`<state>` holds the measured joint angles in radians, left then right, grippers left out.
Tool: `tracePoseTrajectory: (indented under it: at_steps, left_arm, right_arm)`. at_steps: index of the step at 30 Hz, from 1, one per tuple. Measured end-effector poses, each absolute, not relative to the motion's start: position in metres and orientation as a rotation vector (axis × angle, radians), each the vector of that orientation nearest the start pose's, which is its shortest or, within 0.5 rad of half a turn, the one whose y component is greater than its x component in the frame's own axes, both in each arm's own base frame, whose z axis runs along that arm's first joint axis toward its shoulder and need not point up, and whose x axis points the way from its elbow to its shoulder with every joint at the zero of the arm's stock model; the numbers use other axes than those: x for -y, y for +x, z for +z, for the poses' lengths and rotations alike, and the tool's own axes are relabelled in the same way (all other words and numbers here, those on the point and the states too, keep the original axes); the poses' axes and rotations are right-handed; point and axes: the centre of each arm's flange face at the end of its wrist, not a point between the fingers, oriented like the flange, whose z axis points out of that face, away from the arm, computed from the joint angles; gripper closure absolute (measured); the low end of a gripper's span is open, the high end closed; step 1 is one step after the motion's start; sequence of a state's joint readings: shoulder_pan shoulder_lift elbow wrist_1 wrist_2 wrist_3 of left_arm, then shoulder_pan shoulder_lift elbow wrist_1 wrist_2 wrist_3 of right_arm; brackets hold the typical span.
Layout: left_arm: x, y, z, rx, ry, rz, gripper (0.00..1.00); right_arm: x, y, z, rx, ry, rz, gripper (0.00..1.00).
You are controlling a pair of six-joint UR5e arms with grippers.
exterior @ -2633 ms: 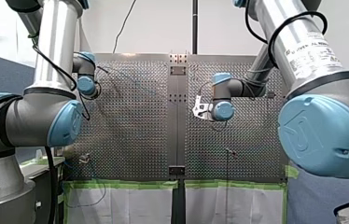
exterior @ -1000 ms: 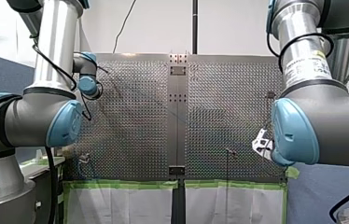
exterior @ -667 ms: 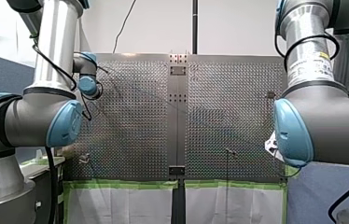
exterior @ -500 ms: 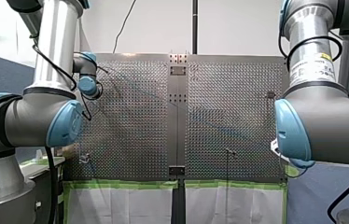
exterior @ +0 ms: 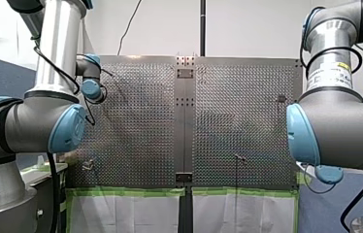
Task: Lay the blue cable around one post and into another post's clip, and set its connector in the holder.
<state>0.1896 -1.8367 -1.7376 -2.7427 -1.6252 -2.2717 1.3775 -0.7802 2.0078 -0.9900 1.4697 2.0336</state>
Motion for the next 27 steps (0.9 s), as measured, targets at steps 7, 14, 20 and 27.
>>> tracePoseTrajectory:
  at_steps: [7,14,20,27]
  left_arm:
    - [0.02,0.578,0.305,-1.44,-0.734,-0.353,0.0]
    - [0.02,0.578,0.305,-1.44,-0.734,-0.353,0.0]
    - [0.02,0.578,0.305,-1.44,-0.733,-0.353,0.0]
    - [0.02,0.578,0.305,-1.44,-0.734,-0.353,0.0]
  right_arm:
    - [0.538,0.057,-0.032,1.775,1.039,1.412,1.0]
    - [0.543,0.072,-0.038,1.769,1.118,1.472,1.0]
    - [0.543,0.092,-0.047,1.761,1.196,1.533,1.0]
    - [0.545,0.102,-0.046,1.765,1.224,1.647,1.0]
